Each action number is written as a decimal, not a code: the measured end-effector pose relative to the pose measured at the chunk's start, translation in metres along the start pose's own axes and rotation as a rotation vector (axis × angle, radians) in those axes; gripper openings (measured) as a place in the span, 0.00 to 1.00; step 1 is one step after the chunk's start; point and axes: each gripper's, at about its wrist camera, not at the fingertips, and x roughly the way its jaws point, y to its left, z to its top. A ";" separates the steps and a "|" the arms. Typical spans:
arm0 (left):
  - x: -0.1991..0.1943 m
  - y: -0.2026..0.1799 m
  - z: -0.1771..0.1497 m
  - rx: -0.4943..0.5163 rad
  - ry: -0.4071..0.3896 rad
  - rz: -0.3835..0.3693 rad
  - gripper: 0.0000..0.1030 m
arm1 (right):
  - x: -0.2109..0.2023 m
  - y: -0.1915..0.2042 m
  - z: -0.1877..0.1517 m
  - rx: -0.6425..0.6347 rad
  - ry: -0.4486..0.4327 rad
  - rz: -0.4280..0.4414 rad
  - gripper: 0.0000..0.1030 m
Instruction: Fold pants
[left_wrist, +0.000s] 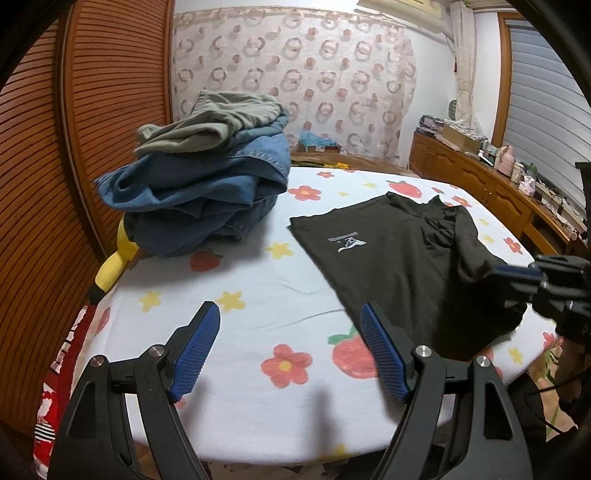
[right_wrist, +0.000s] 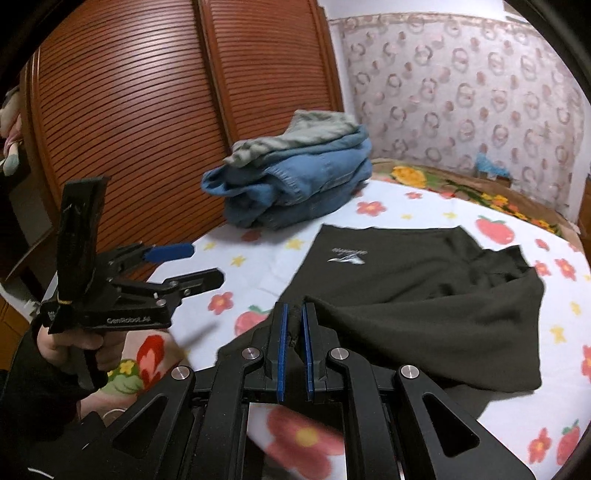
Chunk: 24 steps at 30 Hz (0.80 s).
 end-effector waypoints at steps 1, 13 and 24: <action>0.000 0.002 -0.001 -0.003 0.001 0.002 0.77 | 0.000 0.001 0.000 -0.003 0.005 0.009 0.07; 0.007 0.009 -0.007 -0.015 0.017 0.007 0.77 | 0.017 -0.005 -0.010 0.002 0.104 0.037 0.09; 0.029 -0.007 0.011 0.024 0.013 -0.030 0.77 | -0.016 -0.002 -0.007 0.005 0.072 -0.049 0.33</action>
